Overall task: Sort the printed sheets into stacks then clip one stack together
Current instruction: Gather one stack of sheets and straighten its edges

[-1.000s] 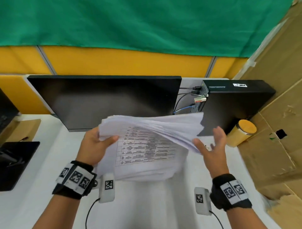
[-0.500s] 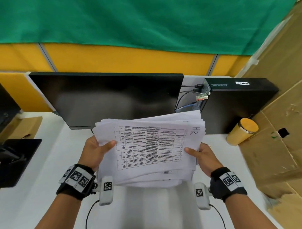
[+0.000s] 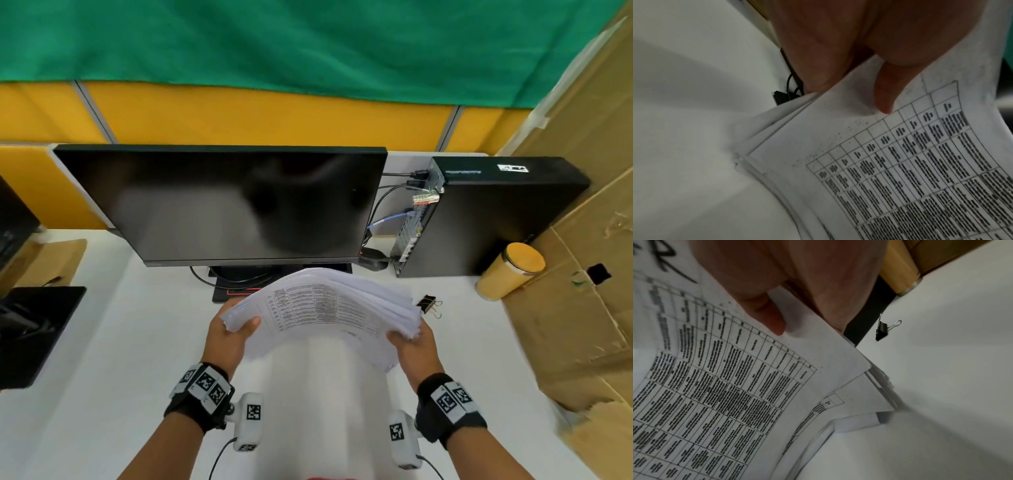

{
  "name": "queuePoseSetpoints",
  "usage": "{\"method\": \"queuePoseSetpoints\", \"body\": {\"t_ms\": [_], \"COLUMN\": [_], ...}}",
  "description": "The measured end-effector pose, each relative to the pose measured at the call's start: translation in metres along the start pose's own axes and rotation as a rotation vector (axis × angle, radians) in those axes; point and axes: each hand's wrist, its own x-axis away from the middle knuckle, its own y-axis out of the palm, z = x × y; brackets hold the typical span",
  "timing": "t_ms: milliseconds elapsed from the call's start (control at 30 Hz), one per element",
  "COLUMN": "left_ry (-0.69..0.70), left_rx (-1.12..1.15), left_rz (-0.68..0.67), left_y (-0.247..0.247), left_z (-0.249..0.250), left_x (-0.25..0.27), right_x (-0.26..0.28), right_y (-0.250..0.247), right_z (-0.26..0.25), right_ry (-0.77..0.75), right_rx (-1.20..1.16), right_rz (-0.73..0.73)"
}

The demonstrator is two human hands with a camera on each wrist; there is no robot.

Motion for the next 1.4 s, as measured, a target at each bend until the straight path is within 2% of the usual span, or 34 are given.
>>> {"method": "queuePoseSetpoints", "body": {"t_ms": [67,167,367,533,633,733,800,933,1167,1300,1400], "left_ry": [-0.005,-0.037,-0.084,-0.105,-0.137,-0.154,-0.146,-0.129,-0.089,0.018,0.116], "left_rx": [-0.014,-0.022,0.023,0.024,0.011,0.008,0.008,-0.016,0.054,0.145,0.186], "left_rz": [-0.034,-0.057,-0.005,-0.018,-0.039,-0.010,0.006,-0.008,0.006,-0.066,-0.118], "left_y": [-0.002,-0.005,0.001,-0.003,0.001,0.004,0.002,0.006,0.005,-0.001,-0.003], "left_z": [0.002,-0.001,-0.005,-0.013,-0.017,-0.018,-0.018,-0.020,-0.016,-0.001,0.010], "left_x": [-0.001,-0.004,-0.007,-0.013,-0.013,-0.016,-0.020,-0.022,-0.013,-0.016,-0.020], "right_x": [-0.002,-0.003,-0.001,0.002,0.003,0.001,-0.001,-0.003,0.003,0.010,0.012], "right_y": [-0.004,-0.007,-0.010,-0.013,-0.012,-0.010,-0.008,-0.006,-0.005,-0.007,-0.003], "right_z": [0.004,0.008,0.008,0.007,0.008,0.011,0.010,0.013,0.004,-0.020,-0.039], "right_ry": [0.031,-0.020,-0.090,-0.025,-0.028,-0.015,-0.002,-0.048,-0.061,-0.185,-0.310], "right_rx": [-0.004,0.042,0.096,0.014,0.046,0.019,0.014,0.175,0.084,-0.007,-0.011], "right_rz": [0.002,-0.011,0.015,0.032,0.001,0.031,0.039,0.038,0.063,0.045,0.097]}}
